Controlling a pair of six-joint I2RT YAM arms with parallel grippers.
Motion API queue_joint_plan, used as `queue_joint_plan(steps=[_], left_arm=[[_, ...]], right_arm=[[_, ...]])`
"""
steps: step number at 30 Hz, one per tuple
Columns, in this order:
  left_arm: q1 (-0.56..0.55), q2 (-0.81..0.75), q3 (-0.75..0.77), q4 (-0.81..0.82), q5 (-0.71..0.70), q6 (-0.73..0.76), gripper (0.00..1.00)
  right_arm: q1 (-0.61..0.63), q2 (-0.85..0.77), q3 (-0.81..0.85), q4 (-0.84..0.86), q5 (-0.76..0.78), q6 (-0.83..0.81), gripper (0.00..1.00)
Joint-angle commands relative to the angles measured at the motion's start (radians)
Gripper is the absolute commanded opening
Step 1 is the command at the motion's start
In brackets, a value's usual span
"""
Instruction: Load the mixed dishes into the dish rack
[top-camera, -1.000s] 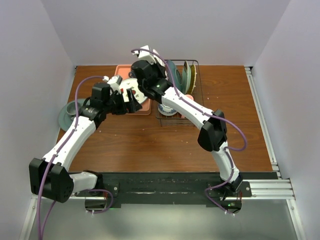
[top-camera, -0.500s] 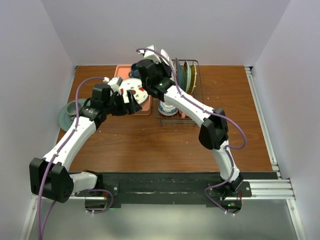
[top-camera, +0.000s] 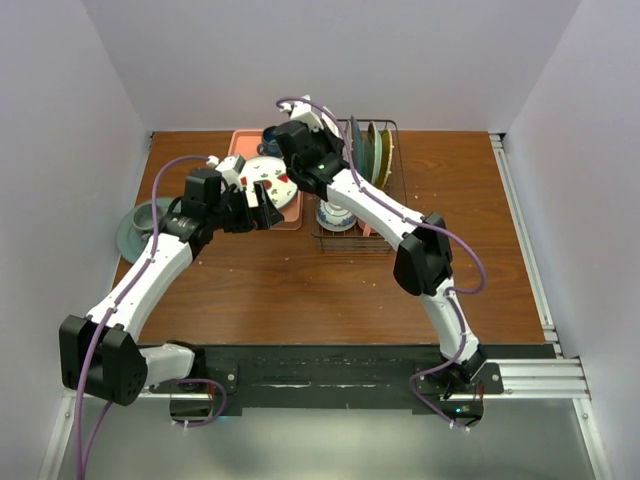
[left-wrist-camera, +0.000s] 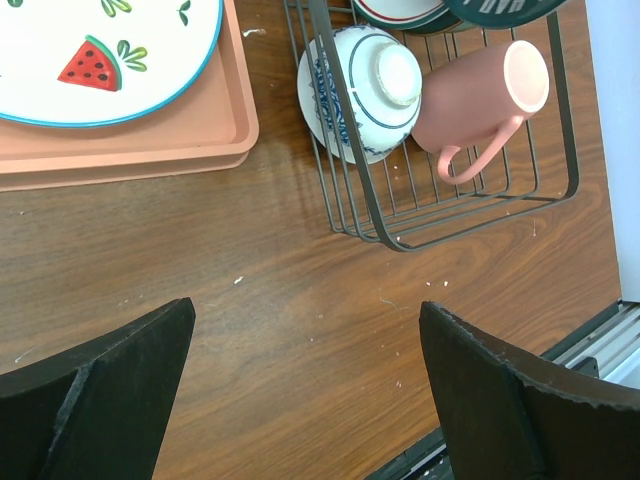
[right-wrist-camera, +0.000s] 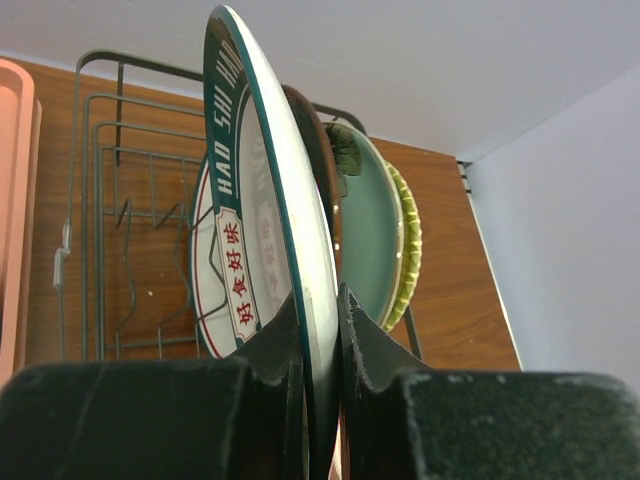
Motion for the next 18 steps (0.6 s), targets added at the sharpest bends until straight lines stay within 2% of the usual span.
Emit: queue_joint_plan(steps=[1,18], left_arm=[[0.000,-0.025,0.004,0.020,0.000,0.018,1.00],[0.000,-0.025,0.000,0.007,-0.005,0.019,1.00]], right_arm=[[-0.044,0.016,0.053,-0.024,0.017,0.035,0.00],[-0.098,0.131,0.102,0.012,-0.018,0.086,0.00]])
